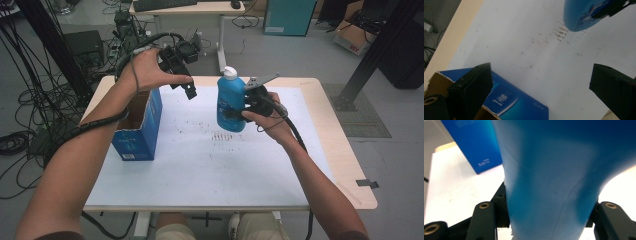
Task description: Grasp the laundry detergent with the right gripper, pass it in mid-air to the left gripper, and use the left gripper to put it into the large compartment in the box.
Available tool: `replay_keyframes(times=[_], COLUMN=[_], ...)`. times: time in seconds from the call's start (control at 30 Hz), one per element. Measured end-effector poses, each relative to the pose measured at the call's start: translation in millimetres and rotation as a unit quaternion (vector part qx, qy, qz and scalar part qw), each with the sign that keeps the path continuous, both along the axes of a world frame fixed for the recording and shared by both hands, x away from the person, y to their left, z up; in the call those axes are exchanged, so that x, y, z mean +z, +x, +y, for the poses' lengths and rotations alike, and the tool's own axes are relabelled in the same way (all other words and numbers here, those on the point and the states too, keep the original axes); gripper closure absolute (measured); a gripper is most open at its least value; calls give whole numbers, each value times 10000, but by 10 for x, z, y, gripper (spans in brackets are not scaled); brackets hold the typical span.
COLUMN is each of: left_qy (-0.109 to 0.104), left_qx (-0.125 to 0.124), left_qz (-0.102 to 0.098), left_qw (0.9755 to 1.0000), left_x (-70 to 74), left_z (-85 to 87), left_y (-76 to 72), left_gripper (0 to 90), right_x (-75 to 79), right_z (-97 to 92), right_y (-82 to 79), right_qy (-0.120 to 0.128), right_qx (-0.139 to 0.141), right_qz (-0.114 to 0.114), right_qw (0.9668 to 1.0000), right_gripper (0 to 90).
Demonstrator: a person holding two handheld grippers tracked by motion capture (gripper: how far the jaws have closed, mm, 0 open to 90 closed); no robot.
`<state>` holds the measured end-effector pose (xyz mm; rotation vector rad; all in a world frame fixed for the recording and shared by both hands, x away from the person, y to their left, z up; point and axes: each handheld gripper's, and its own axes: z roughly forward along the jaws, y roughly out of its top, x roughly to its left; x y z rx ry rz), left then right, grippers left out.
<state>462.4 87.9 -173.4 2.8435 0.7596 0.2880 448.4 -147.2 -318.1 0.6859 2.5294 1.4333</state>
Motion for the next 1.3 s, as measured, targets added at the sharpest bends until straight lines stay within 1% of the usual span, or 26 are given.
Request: replay_keyframes(times=[0.03,0.2,0.23,0.3,0.33,0.37,0.43,0.47,0.6,0.63,0.7,0.73,0.77,0.8,0.83,0.87,0.9,0.93,0.97,1.03,1.07,1.1,1.13,1.2,1.23,1.3], left_qy=[4,81,58,95,95,95,119,117,124,127,155,155,189,218,189,217,355,219,397,451,451,471,447,493,511,509], left_qx=[-45,-339,-344,-504,-504,-569,-644,-730,-924,-939,-1028,-1028,-1114,-1181,-1183,-1231,-1367,-1235,-1395,-1474,-1474,-1493,-1450,-1462,-1454,-1458], left_qz=[-4,49,107,105,105,178,220,268,292,348,369,369,434,449,480,526,572,579,608,655,655,688,761,786,840,869], left_qw=[10000,9994,9993,9986,9986,9982,9976,9969,9952,9949,9939,9939,9927,9917,9916,9908,9883,9904,9876,9859,9859,9853,9855,9849,9845,9842], left_x=[19,79,79,90,90,96,102,104,102,101,93,93,91,88,79,73,77,47,53,39,39,30,8,-2,-18,-36], left_z=[0,-18,-25,-46,-46,-63,-79,-101,-143,-154,-175,-175,-192,-199,-206,-210,-213,-220,-219,-224,-224,-225,-221,-217,-209,-199], left_y=[-8,-52,-66,-84,-84,-101,-113,-134,-182,-197,-228,-228,-255,-268,-286,-299,-299,-330,-317,-327,-327,-336,-353,-355,-359,-369], left_gripper=[52,53,53,52,52,52,50,49,50,50,51,51,50,50,49,48,47,48,47,47,47,47,47,47,47,47], right_x=[-19,-126,-146,-180,-180,-209,-220,-236,-253,-255,-260,-260,-271,-272,-274,-277,-282,-282,-280,-278,-278,-274,-267,-261,-249,-233], right_z=[47,250,286,350,350,404,430,470,537,557,595,595,635,654,676,698,720,744,764,800,800,818,850,863,886,904], right_y=[12,74,81,87,87,91,88,82,54,45,22,22,4,-11,-26,-33,-39,-54,-67,-89,-89,-101,-123,-135,-153,-171], right_qy=[7,-43,-35,-48,-48,-76,-67,-34,60,67,41,41,55,65,84,97,100,124,128,134,134,131,139,146,150,145], right_qx=[33,393,477,628,628,784,842,972,1260,1320,1444,1444,1570,1615,1656,1718,1799,1812,1846,1922,1922,1956,2022,2042,2106,2133], right_qz=[41,41,56,101,101,61,68,22,-7,-31,-81,-81,-140,-128,-115,-154,-222,-214,-208,-261,-261,-300,-357,-353,-401,-472], right_qw=[10000,9992,9988,9980,9980,9969,9964,9953,9920,9912,9895,9895,9875,9868,9861,9850,9834,9831,9825,9809,9809,9801,9786,9782,9766,9757], right_gripper=[433,432,432,432,432,432,432,432,432,432,432,432,431,431,431,431,431,431,431,431,431,431,431,431,431,431])
